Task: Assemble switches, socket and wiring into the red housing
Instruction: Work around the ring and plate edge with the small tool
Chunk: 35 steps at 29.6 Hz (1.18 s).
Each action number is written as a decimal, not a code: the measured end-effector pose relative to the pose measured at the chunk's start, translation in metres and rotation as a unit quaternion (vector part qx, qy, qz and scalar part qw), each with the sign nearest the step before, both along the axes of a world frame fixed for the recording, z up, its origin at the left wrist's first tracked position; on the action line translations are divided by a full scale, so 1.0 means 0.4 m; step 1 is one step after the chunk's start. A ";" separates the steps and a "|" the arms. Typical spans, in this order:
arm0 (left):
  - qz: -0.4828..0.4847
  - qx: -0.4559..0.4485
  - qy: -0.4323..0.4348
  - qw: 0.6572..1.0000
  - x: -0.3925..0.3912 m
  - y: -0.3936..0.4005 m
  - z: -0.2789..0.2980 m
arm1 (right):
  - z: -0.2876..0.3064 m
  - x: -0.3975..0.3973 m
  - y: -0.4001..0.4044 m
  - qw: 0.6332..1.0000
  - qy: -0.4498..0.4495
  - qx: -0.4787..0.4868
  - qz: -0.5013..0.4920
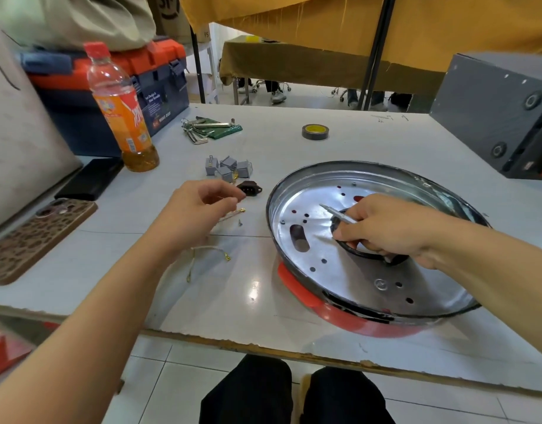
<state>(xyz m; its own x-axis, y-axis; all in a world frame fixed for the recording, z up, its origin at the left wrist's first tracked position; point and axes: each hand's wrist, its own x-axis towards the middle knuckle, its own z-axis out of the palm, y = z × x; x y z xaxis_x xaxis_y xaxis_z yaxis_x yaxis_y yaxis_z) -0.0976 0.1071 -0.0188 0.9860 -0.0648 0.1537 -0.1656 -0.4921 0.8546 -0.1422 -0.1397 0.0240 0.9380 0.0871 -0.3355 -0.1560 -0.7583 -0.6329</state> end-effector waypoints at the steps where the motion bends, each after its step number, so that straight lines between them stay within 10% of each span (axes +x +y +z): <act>1: 0.019 0.036 -0.006 0.999 0.003 0.011 -0.001 | -0.001 0.002 0.000 1.000 -0.003 0.001 -0.006; 20: -0.016 0.233 -0.055 0.971 0.037 -0.003 -0.045 | 0.012 0.027 0.016 0.998 0.052 0.024 -0.013; 35: -0.027 -0.060 -0.115 0.991 -0.008 -0.050 0.013 | 0.006 0.022 0.010 1.000 0.005 0.018 0.014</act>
